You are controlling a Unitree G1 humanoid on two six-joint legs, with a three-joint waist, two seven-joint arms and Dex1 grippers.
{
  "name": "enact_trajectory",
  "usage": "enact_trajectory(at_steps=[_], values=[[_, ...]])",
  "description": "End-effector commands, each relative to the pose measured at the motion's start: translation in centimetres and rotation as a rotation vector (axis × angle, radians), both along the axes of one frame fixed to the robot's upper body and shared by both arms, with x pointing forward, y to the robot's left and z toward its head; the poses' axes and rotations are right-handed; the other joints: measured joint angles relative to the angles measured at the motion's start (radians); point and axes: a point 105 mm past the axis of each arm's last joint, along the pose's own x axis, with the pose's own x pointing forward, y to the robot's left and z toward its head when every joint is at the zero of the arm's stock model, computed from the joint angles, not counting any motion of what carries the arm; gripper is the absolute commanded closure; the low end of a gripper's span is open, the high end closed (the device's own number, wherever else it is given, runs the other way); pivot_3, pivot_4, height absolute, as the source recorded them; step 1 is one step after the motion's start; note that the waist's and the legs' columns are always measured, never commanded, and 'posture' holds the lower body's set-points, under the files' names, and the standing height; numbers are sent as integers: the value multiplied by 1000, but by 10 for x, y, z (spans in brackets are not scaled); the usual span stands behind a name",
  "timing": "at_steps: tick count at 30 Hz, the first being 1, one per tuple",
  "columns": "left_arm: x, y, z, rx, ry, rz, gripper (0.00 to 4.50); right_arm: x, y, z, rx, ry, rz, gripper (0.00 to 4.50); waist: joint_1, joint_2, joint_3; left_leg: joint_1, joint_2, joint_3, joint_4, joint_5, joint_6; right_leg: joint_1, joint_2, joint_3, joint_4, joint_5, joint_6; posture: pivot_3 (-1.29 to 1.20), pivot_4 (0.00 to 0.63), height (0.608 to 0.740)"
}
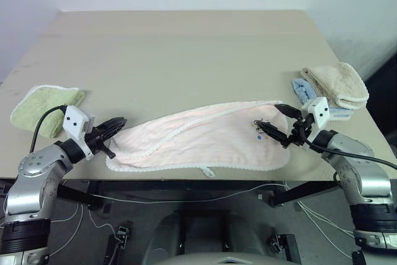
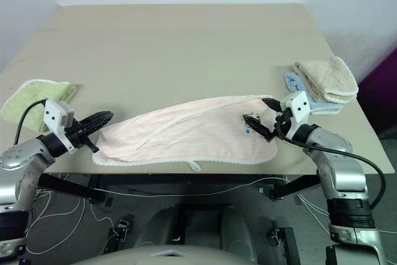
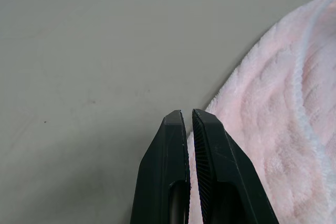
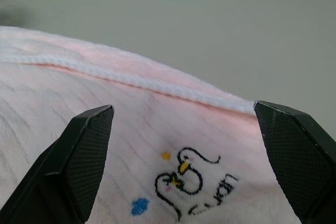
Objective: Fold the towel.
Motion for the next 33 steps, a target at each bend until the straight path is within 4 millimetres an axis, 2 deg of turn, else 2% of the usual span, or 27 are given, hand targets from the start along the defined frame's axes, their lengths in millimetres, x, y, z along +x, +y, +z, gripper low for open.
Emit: enact_trajectory(at_steps=[1, 10, 14, 17, 22, 26, 29, 33], values=[[-2, 1, 12, 19, -44, 3, 4210, 2, -1, 5, -2, -37, -2, 17, -1, 0, 0, 0, 0, 0, 0, 0, 0, 0, 0, 0, 0, 0, 0, 0, 150, 740], [1, -4, 10, 22, -56, 0, 4210, 10, 3, 12, -7, -75, 8, 17, 0, 0, 0, 0, 0, 0, 0, 0, 0, 0, 0, 0, 0, 0, 0, 0, 150, 740], [3, -7, 9, 43, -63, -22, 4210, 12, -2, 14, -9, -93, -7, 17, 0, 0, 0, 0, 0, 0, 0, 0, 0, 0, 0, 0, 0, 0, 0, 0, 150, 740], [3, -11, 6, 59, -65, -47, 4210, 12, -2, 11, -7, -93, -10, 17, -1, 0, 0, 0, 0, 0, 0, 0, 0, 0, 0, 0, 0, 0, 0, 0, 150, 740], [1, -5, 3, 66, -49, -71, 4210, 12, 7, 8, -4, -92, 7, 17, -2, 0, 0, 0, 0, 0, 0, 0, 0, 0, 0, 0, 0, 0, 0, 0, 150, 740], [2, 0, 3, 96, -31, -94, 4210, 13, 2, 9, -16, -101, -12, 17, -1, 0, 0, 0, 0, 0, 0, 0, 0, 0, 0, 0, 0, 0, 0, 0, 150, 740], [3, 3, 3, 113, -14, -115, 3608, 9, 1, 8, -15, -99, -19, 0, 0, 0, 0, 0, 0, 0, 0, 0, 0, 0, 0, -1, 0, 0, 0, 0, 150, 740], [2, 5, 2, 157, 20, -197, 2303, 5, -2, 4, -9, -94, -47, 0, -2, 0, 0, 0, 0, 0, 0, 0, 0, 0, 0, -1, 0, 0, 0, 0, 150, 740]])
